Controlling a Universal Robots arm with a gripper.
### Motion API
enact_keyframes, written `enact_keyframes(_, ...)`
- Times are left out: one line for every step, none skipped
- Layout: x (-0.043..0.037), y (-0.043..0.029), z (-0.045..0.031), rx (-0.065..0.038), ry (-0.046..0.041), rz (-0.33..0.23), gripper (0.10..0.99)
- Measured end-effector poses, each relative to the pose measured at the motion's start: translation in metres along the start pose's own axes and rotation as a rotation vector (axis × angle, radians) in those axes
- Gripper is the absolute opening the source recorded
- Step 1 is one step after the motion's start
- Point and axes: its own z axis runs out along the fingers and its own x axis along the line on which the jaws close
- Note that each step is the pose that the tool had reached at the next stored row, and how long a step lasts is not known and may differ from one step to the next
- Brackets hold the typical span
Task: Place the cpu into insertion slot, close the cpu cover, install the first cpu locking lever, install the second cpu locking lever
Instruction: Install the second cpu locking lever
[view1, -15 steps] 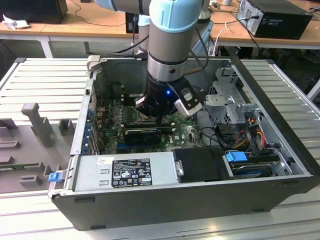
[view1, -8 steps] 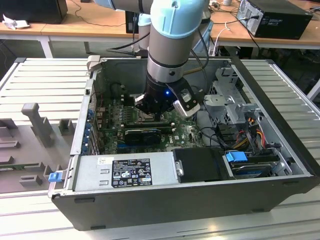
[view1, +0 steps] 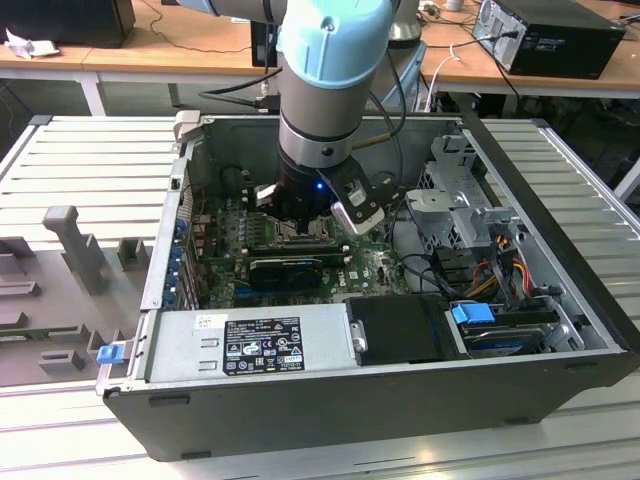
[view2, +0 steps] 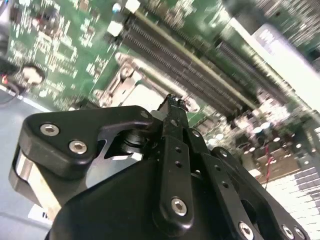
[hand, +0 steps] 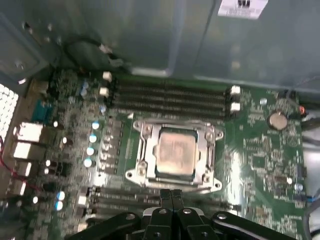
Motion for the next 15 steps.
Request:
enact_keyframes(0.0009, -0.0001, 0.0006, -0.002, -0.0002, 0.000, 0.106)
enact_keyframes(0.0016, -0.0001, 0.0011, -0.003, -0.0003, 0.000, 0.106)
enact_keyframes(0.0020, -0.0003, 0.0014, -0.003, 0.0001, 0.000, 0.106)
enact_keyframes(0.0020, -0.0003, 0.0016, -0.003, 0.0000, 0.000, 0.106)
enact_keyframes(0.0021, -0.0003, 0.0018, -0.003, -0.0001, 0.000, 0.106)
enact_keyframes(0.0024, -0.0004, 0.0019, -0.003, 0.0000, 0.000, 0.106)
enact_keyframes(0.0026, -0.0004, 0.0020, -0.003, -0.0001, 0.000, 0.106)
enact_keyframes(0.0027, -0.0003, 0.0020, -0.003, -0.0002, 0.000, 0.106)
enact_keyframes(0.0028, -0.0003, 0.0020, -0.003, -0.0001, 0.000, 0.106)
enact_keyframes(0.0036, -0.0002, 0.0022, -0.003, -0.0002, 0.000, 0.106)
enact_keyframes(0.0041, -0.0002, 0.0022, -0.003, -0.0002, 0.000, 0.106)
enact_keyframes(0.0057, -0.0001, 0.0024, -0.004, -0.0003, 0.000, 0.106)
enact_keyframes(0.0074, 0.0000, 0.0026, -0.005, -0.0005, 0.000, 0.106)
enact_keyframes(0.0087, 0.0000, 0.0033, -0.007, -0.0006, 0.000, 0.106)
enact_keyframes(0.0105, -0.0007, 0.0061, -0.011, -0.0011, 0.000, 0.106)
